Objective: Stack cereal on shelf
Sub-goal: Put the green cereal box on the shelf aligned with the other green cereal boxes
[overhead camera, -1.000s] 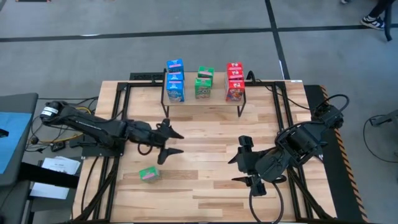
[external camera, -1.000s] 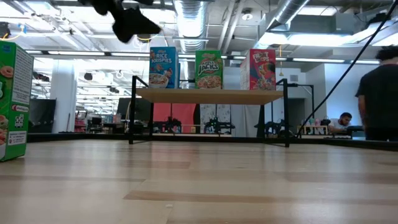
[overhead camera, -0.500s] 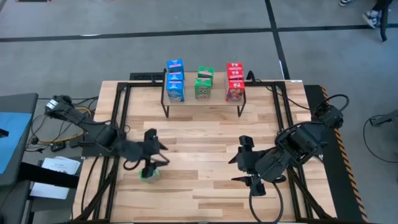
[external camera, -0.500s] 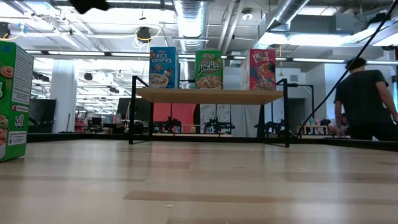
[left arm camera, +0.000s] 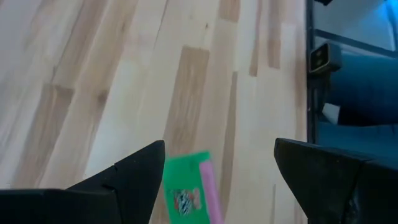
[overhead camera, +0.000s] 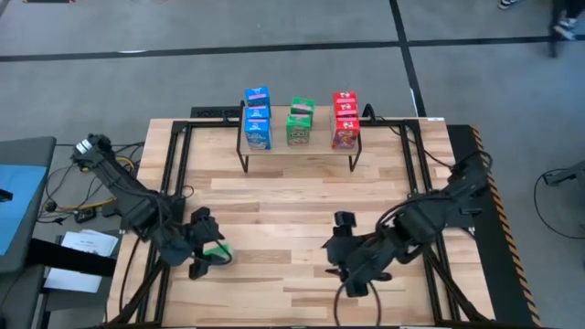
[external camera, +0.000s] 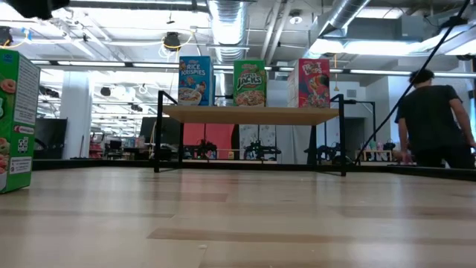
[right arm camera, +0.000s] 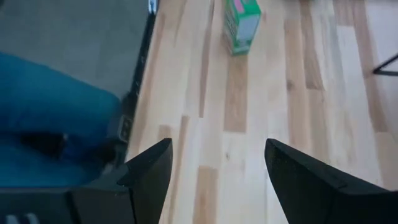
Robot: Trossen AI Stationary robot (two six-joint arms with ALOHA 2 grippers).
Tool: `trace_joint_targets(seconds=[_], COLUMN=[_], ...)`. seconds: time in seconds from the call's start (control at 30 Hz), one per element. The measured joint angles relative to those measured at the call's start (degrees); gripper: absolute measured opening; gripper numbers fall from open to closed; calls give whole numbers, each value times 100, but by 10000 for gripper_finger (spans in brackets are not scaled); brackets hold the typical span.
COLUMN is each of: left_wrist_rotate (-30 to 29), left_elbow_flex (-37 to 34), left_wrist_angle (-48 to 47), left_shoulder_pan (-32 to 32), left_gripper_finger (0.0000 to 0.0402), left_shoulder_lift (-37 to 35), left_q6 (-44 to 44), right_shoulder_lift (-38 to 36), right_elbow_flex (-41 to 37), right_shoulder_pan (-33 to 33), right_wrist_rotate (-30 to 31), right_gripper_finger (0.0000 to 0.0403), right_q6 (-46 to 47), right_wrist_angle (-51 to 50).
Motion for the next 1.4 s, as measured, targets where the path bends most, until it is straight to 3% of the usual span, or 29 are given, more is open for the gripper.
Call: trace_joint_targets(seconds=[0.27, 0.7, 0.97, 1.4], left_wrist_rotate=[-42, 240, 181, -44], left_elbow_flex=[0, 0, 0, 0], left_wrist_angle=[-580, -984, -966, -699], left_shoulder_pan=[-343, -445, -443, -435], left_gripper_finger=[291, 291, 291, 291], left_shoulder_lift=[289, 1216, 1224, 1222], left_q6=[-873, -1007, -1441, -1315], right_shoulder_lift=[373, 353, 357, 357], right_elbow_flex=[-2, -2, -2, -2], right_shoulder_pan=[-207, -363, -361, -361], right_wrist_rotate=[-109, -120, -136, -137], right_gripper_finger=[281, 281, 281, 281], right_q6=[42, 2, -4, -4], right_wrist_angle=[211, 217, 202, 156])
